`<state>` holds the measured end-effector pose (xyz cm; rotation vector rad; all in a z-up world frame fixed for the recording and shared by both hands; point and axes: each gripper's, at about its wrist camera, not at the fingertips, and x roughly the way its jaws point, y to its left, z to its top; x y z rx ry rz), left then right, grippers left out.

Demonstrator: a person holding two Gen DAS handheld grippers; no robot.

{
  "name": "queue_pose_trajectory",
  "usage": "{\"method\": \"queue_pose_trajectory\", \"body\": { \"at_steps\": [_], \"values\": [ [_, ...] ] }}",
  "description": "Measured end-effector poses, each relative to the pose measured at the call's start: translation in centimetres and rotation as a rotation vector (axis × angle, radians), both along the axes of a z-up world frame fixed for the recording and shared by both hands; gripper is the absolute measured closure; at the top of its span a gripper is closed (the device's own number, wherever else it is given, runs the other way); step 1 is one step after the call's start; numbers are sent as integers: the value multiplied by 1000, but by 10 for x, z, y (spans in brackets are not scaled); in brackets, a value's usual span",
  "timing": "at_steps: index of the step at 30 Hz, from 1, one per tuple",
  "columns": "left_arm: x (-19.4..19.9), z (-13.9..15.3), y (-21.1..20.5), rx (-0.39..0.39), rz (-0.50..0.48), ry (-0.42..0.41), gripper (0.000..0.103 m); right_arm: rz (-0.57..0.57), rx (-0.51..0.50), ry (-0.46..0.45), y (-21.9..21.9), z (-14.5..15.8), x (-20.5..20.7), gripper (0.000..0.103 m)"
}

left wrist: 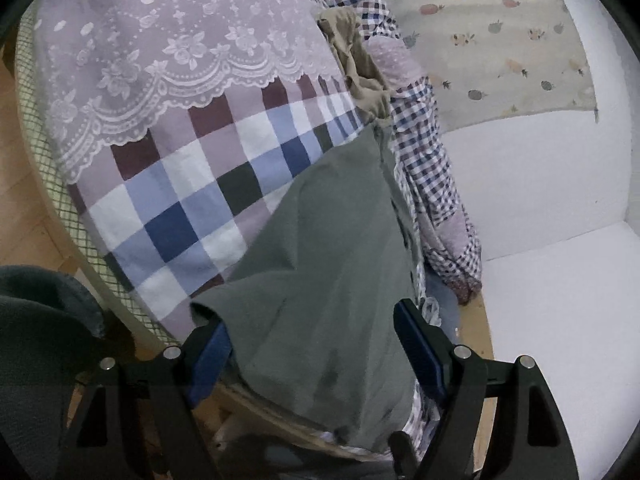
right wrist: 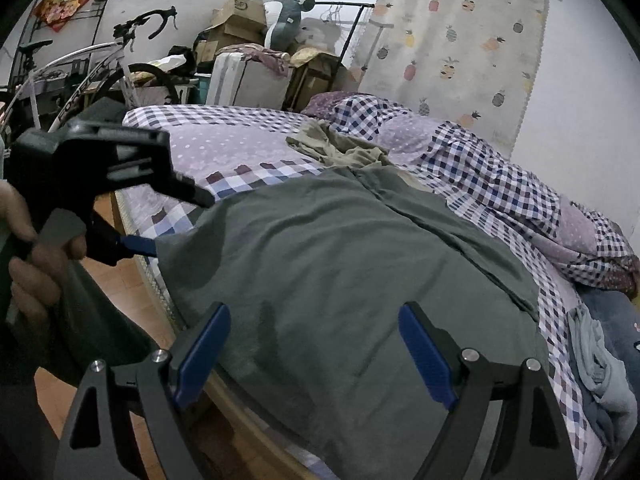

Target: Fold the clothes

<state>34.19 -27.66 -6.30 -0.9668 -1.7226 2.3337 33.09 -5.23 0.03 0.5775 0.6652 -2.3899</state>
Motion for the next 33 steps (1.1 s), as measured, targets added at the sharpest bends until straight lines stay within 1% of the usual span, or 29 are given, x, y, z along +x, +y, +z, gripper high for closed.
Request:
{"method": "queue_pose_trajectory", "body": {
  "at_steps": [1,3,4,6,10,13,16,17,18,19,21,28,33],
  "values": [
    [0,1,0,2,6,1,25,3,3,0,-1,-1,0,14],
    [-2,3,-1,2,19,-8,35,11,11,3,-3,-2,1,14],
    [-3,3,-1,1,25,-15,37,16,16,6,-5,-3,2,14],
    [2,2,-4,-1,40,-28,51,35,32,13,-11,-7,3,14],
    [8,-1,-11,-9,70,-46,59,93,85,33,-28,-19,11,14],
    [8,-4,-14,-25,76,-84,63,143,127,53,-42,-29,20,14],
    [8,-7,-14,-40,74,-117,71,193,163,69,-57,-39,30,14],
    [11,-7,-15,-43,73,-116,82,209,176,74,-62,-43,33,14],
    [16,-6,-15,-43,72,-107,88,225,189,81,-66,-47,35,14],
    [21,-5,-16,-43,70,-97,88,240,203,89,-71,-52,38,14],
    [26,-2,-16,-43,65,-77,98,265,227,107,-79,-58,42,14],
    [31,17,-10,-59,31,11,100,275,233,201,-96,-66,45,15],
    [33,30,-9,-79,14,60,100,269,221,238,-108,-70,38,15]
  ]
}}
